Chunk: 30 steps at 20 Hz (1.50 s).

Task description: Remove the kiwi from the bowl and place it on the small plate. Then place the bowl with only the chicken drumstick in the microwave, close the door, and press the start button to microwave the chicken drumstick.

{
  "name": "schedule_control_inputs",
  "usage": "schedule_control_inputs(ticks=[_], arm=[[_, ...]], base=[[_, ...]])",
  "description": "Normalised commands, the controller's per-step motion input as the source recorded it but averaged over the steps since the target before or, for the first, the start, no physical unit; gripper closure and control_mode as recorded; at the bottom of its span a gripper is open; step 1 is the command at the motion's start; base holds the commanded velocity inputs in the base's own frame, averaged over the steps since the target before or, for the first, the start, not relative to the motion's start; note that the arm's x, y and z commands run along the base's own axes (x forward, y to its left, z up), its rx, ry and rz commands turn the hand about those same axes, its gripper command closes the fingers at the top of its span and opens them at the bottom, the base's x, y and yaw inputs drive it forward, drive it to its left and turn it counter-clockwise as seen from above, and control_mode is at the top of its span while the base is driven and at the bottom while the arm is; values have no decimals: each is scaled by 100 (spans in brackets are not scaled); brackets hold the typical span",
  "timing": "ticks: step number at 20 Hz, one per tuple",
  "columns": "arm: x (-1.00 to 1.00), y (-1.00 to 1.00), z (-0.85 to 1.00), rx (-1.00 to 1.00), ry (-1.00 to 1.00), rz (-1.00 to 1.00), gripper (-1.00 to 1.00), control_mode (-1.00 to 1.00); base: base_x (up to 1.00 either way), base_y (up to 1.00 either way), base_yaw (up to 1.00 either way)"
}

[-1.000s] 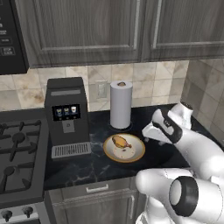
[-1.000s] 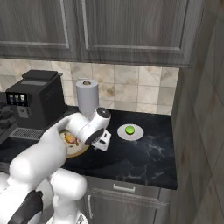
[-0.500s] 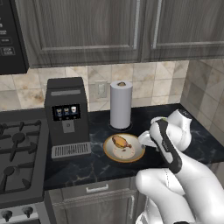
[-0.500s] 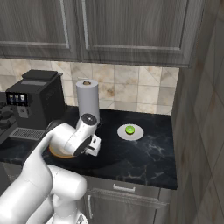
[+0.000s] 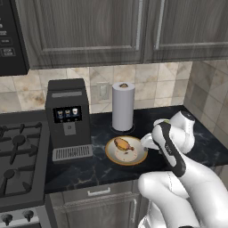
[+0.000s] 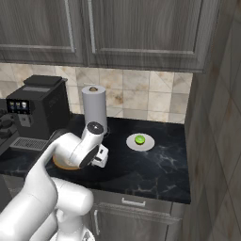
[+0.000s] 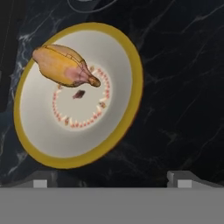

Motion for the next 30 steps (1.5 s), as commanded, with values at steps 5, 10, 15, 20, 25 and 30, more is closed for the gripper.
schedule_control_inputs(ticks=[5, 10, 15, 20, 25, 30], arm=[[0, 0, -39, 0, 0, 1, -100, -100], [3, 0, -45, 0, 0, 3, -100, -100], [17, 7, -45, 0, 0, 1, -100, -100], [16, 5, -36, 0, 0, 1, -100, -100], [16, 11, -35, 0, 0, 1, -100, -100], [5, 7, -25, 0, 0, 3, -100, -100]], base=[[0, 0, 0], [0, 0, 0], [0, 0, 0], [0, 0, 0], [0, 0, 0], [0, 0, 0]])
